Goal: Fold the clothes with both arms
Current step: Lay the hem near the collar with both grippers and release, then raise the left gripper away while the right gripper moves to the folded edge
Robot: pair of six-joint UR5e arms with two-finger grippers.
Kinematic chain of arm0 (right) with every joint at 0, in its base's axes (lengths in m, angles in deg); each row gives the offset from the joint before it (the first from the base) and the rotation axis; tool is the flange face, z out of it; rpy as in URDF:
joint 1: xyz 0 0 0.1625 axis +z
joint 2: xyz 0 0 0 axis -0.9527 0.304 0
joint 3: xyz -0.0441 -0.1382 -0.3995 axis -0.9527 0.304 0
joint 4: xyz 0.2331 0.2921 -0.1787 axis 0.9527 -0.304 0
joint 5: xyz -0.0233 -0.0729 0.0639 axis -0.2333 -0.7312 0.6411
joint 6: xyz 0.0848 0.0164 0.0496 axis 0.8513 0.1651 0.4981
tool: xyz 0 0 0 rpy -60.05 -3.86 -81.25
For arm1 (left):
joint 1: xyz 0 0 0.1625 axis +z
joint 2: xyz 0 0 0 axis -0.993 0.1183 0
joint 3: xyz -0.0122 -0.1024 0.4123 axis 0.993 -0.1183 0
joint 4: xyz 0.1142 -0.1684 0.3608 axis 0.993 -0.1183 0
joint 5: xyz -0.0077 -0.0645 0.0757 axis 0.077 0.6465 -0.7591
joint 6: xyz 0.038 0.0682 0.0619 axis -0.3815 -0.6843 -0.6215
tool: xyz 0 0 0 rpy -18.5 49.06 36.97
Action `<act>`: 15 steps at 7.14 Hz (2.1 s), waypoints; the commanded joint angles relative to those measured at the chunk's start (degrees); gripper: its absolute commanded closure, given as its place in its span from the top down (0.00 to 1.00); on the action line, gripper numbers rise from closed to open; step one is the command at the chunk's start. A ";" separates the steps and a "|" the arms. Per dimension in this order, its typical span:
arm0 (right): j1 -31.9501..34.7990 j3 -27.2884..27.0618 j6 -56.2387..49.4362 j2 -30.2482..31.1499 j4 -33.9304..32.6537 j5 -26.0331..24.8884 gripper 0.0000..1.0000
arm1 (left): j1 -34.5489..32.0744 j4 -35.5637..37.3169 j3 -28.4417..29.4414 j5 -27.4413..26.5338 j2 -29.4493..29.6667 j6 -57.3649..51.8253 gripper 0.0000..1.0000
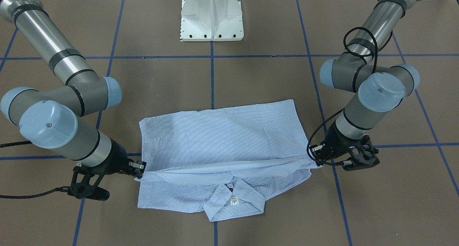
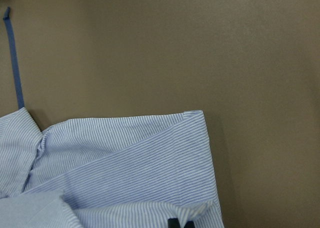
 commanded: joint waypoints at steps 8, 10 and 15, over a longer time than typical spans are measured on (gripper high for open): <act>-0.70 -2.34 0.15 1.86 1.32 -1.84 1.00 | -2.50 0.11 1.13 0.09 1.12 -1.35 0.99; -4.90 -11.19 1.11 8.51 0.53 -3.67 1.00 | -2.59 0.11 0.95 1.23 1.03 -1.27 0.99; -10.90 -20.82 1.12 19.10 0.35 -5.01 0.91 | -2.59 0.02 0.78 1.23 1.03 -1.27 0.99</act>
